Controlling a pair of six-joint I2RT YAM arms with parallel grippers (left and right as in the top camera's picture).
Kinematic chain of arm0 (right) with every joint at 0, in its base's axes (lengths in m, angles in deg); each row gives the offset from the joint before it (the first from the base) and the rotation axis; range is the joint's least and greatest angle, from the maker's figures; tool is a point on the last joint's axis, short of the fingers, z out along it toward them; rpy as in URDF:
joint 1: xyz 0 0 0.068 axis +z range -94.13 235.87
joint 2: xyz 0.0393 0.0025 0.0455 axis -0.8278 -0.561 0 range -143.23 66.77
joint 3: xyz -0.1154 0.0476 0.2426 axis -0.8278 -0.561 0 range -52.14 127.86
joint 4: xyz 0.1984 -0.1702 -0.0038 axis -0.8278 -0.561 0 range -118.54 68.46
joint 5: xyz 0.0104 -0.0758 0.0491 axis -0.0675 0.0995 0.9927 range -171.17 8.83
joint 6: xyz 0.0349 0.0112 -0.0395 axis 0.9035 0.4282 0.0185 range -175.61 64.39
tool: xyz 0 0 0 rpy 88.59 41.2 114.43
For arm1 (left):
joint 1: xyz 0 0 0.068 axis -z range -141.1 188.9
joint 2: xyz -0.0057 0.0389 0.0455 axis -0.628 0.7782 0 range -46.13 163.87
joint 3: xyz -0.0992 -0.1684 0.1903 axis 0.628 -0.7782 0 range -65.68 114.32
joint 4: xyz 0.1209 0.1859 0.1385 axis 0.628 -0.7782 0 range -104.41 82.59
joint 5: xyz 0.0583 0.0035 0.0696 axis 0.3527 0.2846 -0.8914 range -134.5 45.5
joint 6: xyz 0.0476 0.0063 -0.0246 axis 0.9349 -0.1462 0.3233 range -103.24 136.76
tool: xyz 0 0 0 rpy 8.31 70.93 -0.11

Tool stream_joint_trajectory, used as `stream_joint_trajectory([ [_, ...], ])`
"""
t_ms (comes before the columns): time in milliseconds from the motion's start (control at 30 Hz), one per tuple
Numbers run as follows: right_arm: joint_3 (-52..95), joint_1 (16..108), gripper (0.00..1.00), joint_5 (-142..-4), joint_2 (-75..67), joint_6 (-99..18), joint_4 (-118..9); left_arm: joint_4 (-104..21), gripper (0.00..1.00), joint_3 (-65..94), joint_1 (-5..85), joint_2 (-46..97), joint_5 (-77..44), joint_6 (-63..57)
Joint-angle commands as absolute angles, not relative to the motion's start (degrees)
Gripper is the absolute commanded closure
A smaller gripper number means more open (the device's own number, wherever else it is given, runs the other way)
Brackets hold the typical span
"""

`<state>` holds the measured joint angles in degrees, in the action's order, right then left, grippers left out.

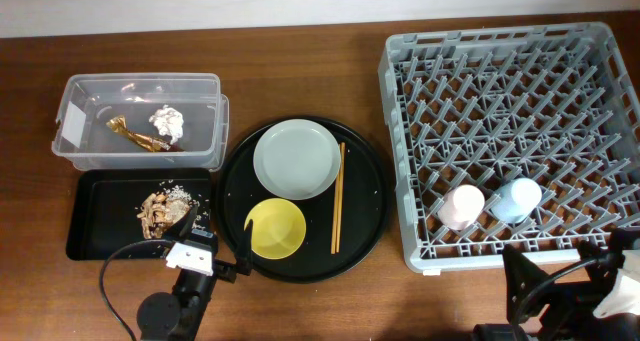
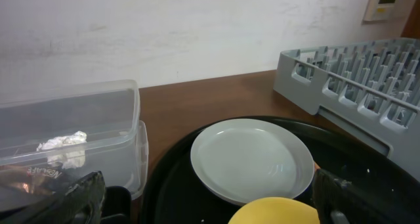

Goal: Sort waste into correct bins and load items into the dishwasher rack

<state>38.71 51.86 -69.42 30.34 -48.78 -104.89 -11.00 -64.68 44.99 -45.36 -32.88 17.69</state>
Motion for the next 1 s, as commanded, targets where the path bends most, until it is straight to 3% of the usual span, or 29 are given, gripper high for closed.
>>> stream_joint_trajectory([
  [0, 38.8, 52.2, 0.01, -69.1, 30.3, -49.2, -104.7, -10.9, 0.01, -65.2, 45.3, -45.8, -32.2, 18.5],
  [200, 38.8, 52.2, 0.02, -69.1, 30.3, -49.2, -105.2, -10.8, 0.01, -65.2, 45.3, -45.8, -32.2, 18.5],
  [333, 38.1, 52.2, 0.01, -59.1, 30.1, -45.1, -101.3, -10.8, 0.01, -65.2, 45.3, -45.8, -32.2, 18.5],
  [400, 30.7, 52.2, 0.01, -44.2, 25.9, -46.6, -101.7, -10.8, 0.01, -65.2, 45.3, -45.8, -32.2, 18.5],
  [533, 17.3, 52.9, 0.01, -44.3, 14.7, -52.2, -105.3, -10.9, 0.01, -65.2, 45.3, -45.8, -32.2, 18.5],
  [633, 13.8, 61.0, 0.02, -46.6, 5.7, -50.5, -100.1, -10.9, 0.01, -65.2, 45.3, -45.8, -32.2, 18.5],
  [800, 13.0, 85.0, 0.02, -61.6, -6.0, -30.3, -85.7, -10.9, 0.01, -65.2, 45.3, -45.8, -32.2, 18.5],
  [967, 12.9, 101.1, 0.25, -70.2, -25.0, -9.8, -65.8, -10.9, 0.01, -65.2, 45.3, -45.8, -32.2, 18.5],
])
